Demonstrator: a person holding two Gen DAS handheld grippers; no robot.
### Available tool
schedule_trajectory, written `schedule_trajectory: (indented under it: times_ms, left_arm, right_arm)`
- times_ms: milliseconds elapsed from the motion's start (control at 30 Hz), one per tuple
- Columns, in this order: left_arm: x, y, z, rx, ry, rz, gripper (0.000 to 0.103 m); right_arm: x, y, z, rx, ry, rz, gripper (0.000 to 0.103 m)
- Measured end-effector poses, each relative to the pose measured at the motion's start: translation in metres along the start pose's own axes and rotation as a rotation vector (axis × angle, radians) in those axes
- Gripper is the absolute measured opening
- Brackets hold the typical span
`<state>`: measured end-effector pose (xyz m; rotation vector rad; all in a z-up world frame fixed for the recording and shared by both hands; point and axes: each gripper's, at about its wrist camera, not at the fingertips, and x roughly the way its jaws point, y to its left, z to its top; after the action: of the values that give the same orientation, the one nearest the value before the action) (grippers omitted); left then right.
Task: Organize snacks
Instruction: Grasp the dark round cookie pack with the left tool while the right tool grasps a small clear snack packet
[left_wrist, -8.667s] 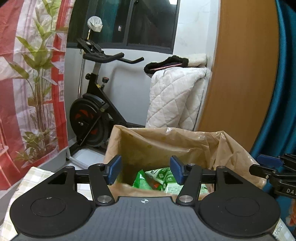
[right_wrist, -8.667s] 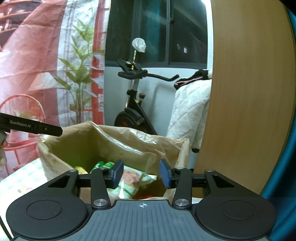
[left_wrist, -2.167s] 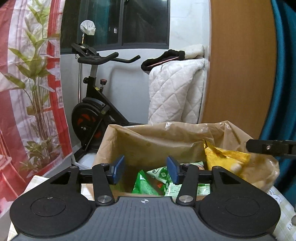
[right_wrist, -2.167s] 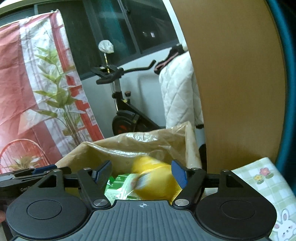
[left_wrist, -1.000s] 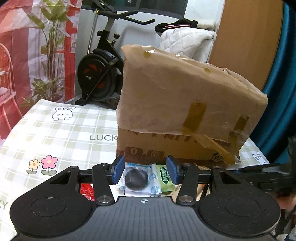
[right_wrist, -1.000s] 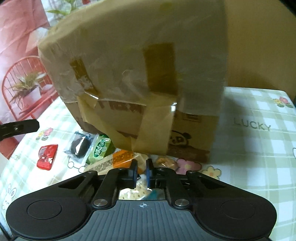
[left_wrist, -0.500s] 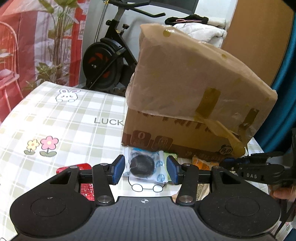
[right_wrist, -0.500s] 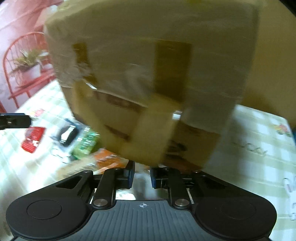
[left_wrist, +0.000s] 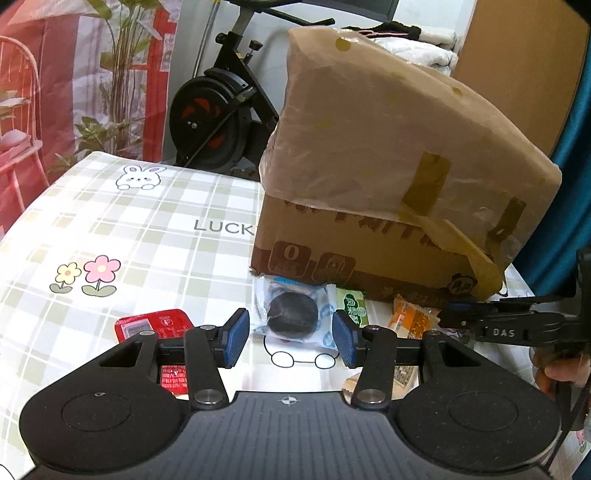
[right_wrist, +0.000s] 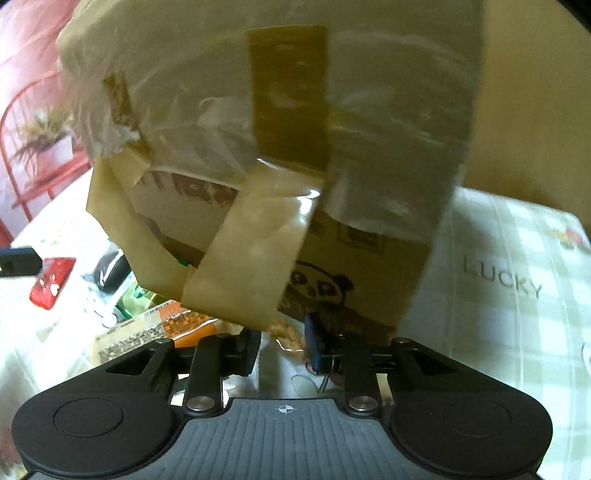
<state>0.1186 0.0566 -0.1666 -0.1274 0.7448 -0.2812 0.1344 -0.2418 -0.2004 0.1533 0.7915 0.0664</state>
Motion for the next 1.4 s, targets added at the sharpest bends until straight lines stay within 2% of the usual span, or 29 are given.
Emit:
schedule_trajectory:
  times_ms: [133,200,333,533,600,667,933,1100,1233,1333,1400]
  left_arm:
    - [0.002,-0.004,-0.004,-0.002,0.01,-0.022,0.052]
    - [0.002,-0.006,-0.006,0.001,0.014,-0.034,0.052]
    - [0.004,-0.01,-0.011,0.011,0.027,-0.041,0.052]
    - [0.002,-0.007,-0.013,-0.001,0.032,-0.026,0.052]
    - [0.002,-0.007,-0.013,-0.002,0.031,-0.021,0.052]
    - [0.002,-0.006,-0.013,-0.002,0.034,-0.014,0.052]
    - [0.01,-0.004,-0.015,0.001,0.053,-0.003,0.052]
    - [0.02,-0.008,-0.008,0.027,0.051,-0.007,0.052]
    - [0.026,-0.009,-0.005,0.025,0.056,0.006,0.054]
    - [0.029,-0.005,-0.006,0.013,0.061,0.02,0.062]
    - [0.031,-0.002,-0.006,0.005,0.063,0.026,0.062]
  right_arm:
    - [-0.006,-0.005,-0.007,0.006,0.037,0.008,0.031]
    - [-0.007,-0.006,-0.011,-0.009,0.049,0.009,0.031]
    - [-0.008,0.0,-0.016,-0.013,0.019,0.007,0.031]
    - [0.0,0.015,-0.008,-0.115,-0.025,-0.014,0.031]
    - [0.009,0.02,-0.006,-0.137,-0.019,-0.016,0.031]
    - [0.014,0.019,-0.005,-0.137,-0.007,-0.012,0.025]
    - [0.009,0.01,-0.016,-0.091,-0.022,0.014,0.018]
    - [0.005,0.006,-0.023,-0.08,-0.031,0.008,0.019]
    - [0.007,0.007,-0.021,-0.078,-0.038,-0.005,0.025]
    - [0.01,0.007,-0.021,-0.075,-0.043,-0.002,0.023]
    - [0.011,0.007,-0.023,-0.079,-0.051,0.011,0.019]
